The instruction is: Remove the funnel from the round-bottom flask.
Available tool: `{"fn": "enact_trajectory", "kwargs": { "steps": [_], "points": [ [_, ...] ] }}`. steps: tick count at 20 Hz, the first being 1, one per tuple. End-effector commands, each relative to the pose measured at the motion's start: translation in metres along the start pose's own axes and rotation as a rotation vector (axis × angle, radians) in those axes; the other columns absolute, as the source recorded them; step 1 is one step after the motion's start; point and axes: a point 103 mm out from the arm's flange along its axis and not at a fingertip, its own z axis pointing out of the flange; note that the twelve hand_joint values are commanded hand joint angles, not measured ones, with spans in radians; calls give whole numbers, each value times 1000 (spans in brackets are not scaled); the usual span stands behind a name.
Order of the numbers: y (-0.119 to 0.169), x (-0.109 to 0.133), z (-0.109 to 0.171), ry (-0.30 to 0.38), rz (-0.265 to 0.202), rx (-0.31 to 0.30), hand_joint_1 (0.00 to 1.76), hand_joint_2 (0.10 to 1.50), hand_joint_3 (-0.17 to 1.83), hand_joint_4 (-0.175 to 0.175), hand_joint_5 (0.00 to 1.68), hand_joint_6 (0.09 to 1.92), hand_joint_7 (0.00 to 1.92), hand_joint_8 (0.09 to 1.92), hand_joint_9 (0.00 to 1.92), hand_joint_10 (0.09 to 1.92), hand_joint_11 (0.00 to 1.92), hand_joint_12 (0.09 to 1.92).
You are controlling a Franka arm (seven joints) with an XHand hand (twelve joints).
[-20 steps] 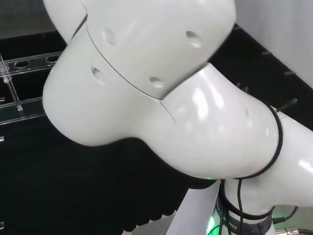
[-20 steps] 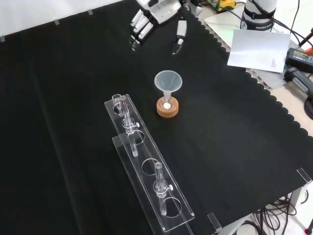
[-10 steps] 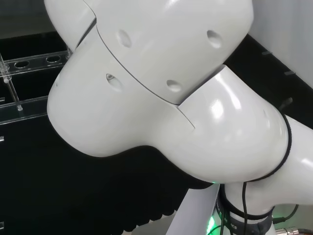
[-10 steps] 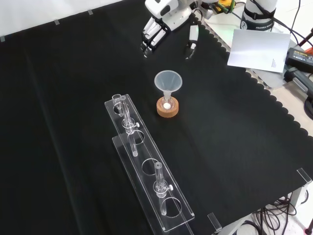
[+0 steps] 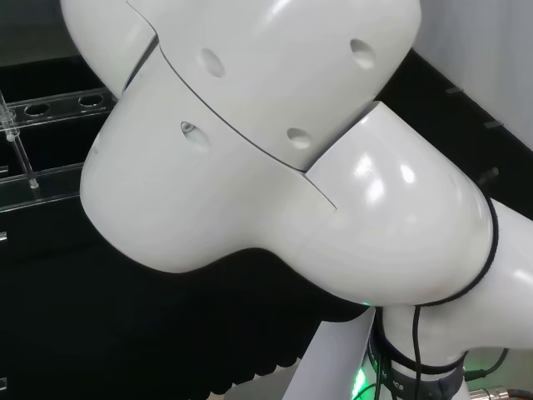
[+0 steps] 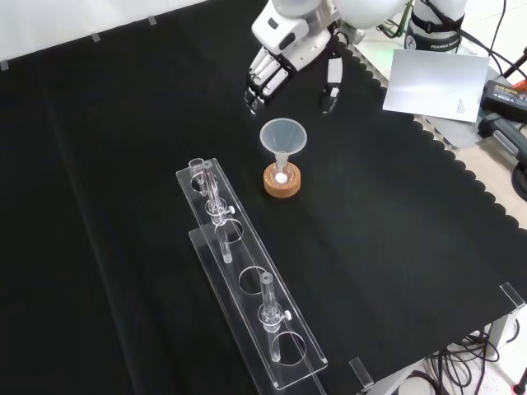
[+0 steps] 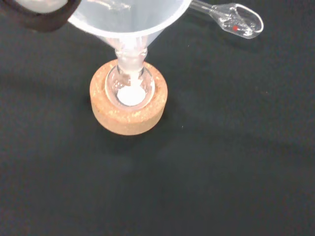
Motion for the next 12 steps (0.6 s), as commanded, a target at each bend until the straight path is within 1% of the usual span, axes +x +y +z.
{"fn": "enact_trajectory", "kwargs": {
  "steps": [1,3,6,8,12],
  "points": [
    [7,10,4,-57,2,49,686,670,281,-24,14,87,0,344,128,795,360,1428],
    [10,12,7,-76,0,57,679,671,268,-23,3,87,0,267,83,818,341,1443],
    [15,16,10,-95,-6,89,668,671,250,-20,0,87,0,166,27,841,317,1458],
    [18,19,13,-112,-12,100,655,670,238,-18,0,87,0,104,6,836,303,1468],
    [21,22,17,-142,-18,108,626,669,214,-16,0,87,0,87,0,812,286,1483]
  ]
}}
